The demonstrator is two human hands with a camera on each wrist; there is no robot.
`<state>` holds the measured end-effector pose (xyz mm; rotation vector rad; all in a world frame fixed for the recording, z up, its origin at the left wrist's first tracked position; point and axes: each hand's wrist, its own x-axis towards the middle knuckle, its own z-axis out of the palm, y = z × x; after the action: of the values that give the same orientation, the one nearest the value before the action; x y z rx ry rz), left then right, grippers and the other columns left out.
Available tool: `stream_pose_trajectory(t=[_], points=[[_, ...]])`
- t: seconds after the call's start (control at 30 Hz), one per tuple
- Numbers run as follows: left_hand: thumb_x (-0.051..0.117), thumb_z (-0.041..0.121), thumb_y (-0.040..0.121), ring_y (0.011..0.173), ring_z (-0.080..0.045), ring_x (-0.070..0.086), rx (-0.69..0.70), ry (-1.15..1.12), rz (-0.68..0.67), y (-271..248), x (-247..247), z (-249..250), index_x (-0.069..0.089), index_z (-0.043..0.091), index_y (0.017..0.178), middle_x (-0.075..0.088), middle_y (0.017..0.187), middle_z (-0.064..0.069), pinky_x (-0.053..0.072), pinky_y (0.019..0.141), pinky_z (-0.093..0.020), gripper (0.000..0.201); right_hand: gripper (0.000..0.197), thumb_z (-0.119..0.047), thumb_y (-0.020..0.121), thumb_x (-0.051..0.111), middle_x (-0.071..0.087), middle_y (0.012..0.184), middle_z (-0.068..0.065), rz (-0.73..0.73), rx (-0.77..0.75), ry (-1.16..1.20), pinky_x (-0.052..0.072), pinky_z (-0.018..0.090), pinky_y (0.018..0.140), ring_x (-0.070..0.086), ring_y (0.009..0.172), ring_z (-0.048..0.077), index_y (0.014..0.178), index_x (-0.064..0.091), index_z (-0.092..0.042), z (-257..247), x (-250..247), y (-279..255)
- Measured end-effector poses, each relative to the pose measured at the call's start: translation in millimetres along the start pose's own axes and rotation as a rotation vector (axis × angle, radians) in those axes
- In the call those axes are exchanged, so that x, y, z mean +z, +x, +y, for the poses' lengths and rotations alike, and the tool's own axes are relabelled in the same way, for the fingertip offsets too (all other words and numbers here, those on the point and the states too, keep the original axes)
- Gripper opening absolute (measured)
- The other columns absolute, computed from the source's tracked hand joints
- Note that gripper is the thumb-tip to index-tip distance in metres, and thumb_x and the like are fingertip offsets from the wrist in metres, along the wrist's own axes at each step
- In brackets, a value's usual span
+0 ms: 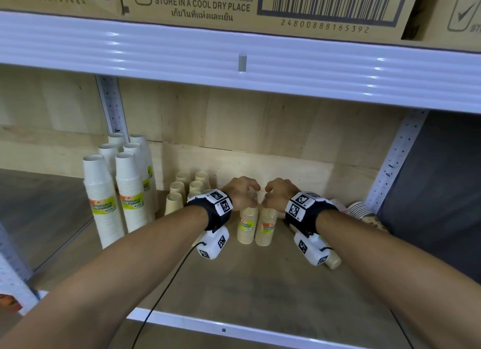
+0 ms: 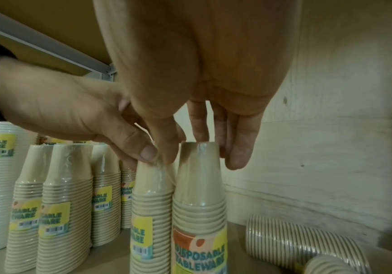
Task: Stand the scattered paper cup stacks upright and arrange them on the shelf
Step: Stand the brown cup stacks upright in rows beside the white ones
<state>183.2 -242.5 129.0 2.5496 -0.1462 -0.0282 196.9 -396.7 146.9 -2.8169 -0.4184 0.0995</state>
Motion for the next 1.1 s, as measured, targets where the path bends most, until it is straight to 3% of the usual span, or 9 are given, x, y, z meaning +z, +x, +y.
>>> stream_pose_trajectory(t=[0.1, 0.23, 0.37, 0.47, 0.6, 0.77, 0.9, 1.03, 1.1], points=[[0.071, 0.021, 0.085, 0.117, -0.022, 0.054, 0.016, 0.042, -0.024, 0, 1, 2, 0.057, 0.023, 0.133, 0.054, 0.132, -0.002, 0.043, 0.083, -0.026, 0.05, 0.058, -0.026, 0.085, 0.067, 0.047, 0.141, 0.008, -0.018, -0.03, 0.005, 0.045, 0.03, 0.093, 0.051, 0.125, 0.024, 0.138, 0.049, -0.014, 2, -3, 0], [0.068, 0.019, 0.087, 0.117, -0.022, 0.056, 0.026, 0.073, 0.008, 1, 0, 1, 0.063, 0.017, 0.127, 0.058, 0.133, -0.004, 0.044, 0.086, -0.026, 0.04, 0.036, -0.014, 0.086, 0.064, 0.061, 0.125, 0.013, -0.021, -0.049, -0.072, 0.051, 0.032, 0.088, 0.06, 0.112, 0.026, 0.121, 0.063, -0.003, 0, -2, 0], [0.07, 0.024, 0.087, 0.116, -0.023, 0.055, 0.021, 0.086, 0.037, 1, 0, 2, 0.065, 0.015, 0.123, 0.059, 0.129, -0.004, 0.044, 0.086, -0.028, 0.037, 0.033, -0.019, 0.086, 0.067, 0.063, 0.118, 0.012, -0.003, -0.022, -0.045, 0.051, 0.031, 0.085, 0.062, 0.106, 0.026, 0.114, 0.066, -0.003, 1, -1, 1], [0.071, 0.025, 0.086, 0.115, -0.022, 0.055, 0.008, 0.08, 0.038, 2, 0, 2, 0.065, 0.016, 0.121, 0.058, 0.129, -0.004, 0.046, 0.088, -0.029, 0.037, 0.036, -0.021, 0.085, 0.067, 0.063, 0.12, 0.013, -0.013, -0.026, -0.046, 0.051, 0.031, 0.085, 0.062, 0.107, 0.026, 0.116, 0.064, -0.003, 0, -3, 0], [0.073, 0.023, 0.083, 0.115, -0.022, 0.057, -0.004, 0.062, 0.012, 3, 0, 4, 0.06, 0.018, 0.128, 0.058, 0.129, -0.004, 0.047, 0.087, -0.028, 0.048, 0.048, -0.022, 0.087, 0.065, 0.052, 0.132, 0.008, -0.043, -0.044, -0.041, 0.047, 0.031, 0.09, 0.055, 0.118, 0.025, 0.131, 0.055, -0.009, 2, -5, -2], [0.072, 0.021, 0.084, 0.11, -0.021, 0.059, 0.014, 0.116, -0.003, 6, -1, 7, 0.066, 0.014, 0.123, 0.063, 0.125, -0.005, 0.044, 0.081, -0.024, 0.04, 0.034, -0.017, 0.086, 0.065, 0.063, 0.121, 0.012, -0.044, -0.06, -0.071, 0.05, 0.03, 0.085, 0.061, 0.11, 0.026, 0.118, 0.066, -0.005, 0, -6, -1], [0.074, 0.024, 0.084, 0.106, -0.022, 0.06, 0.002, 0.108, -0.019, 4, -3, 10, 0.067, 0.013, 0.119, 0.063, 0.121, -0.005, 0.046, 0.08, -0.026, 0.038, 0.034, -0.018, 0.087, 0.066, 0.063, 0.121, 0.013, -0.051, -0.041, -0.068, 0.049, 0.029, 0.083, 0.062, 0.109, 0.026, 0.117, 0.066, -0.003, -2, -7, 0], [0.077, 0.021, 0.082, 0.103, -0.022, 0.061, -0.022, 0.127, -0.049, -4, -12, 14, 0.068, 0.012, 0.115, 0.062, 0.116, -0.004, 0.049, 0.078, -0.027, 0.036, 0.035, -0.017, 0.086, 0.069, 0.064, 0.12, 0.011, -0.06, -0.023, -0.068, 0.043, 0.023, 0.073, 0.063, 0.107, 0.024, 0.117, 0.066, -0.003, -6, -11, -1], [0.078, 0.02, 0.081, 0.091, -0.02, 0.062, -0.058, 0.141, -0.109, -8, -18, 15, 0.068, 0.012, 0.115, 0.064, 0.11, -0.004, 0.05, 0.07, -0.025, 0.036, 0.033, -0.018, 0.084, 0.071, 0.067, 0.115, 0.013, -0.064, -0.04, -0.078, 0.042, 0.019, 0.063, 0.064, 0.096, 0.021, 0.112, 0.069, -0.002, -11, -13, -3]])
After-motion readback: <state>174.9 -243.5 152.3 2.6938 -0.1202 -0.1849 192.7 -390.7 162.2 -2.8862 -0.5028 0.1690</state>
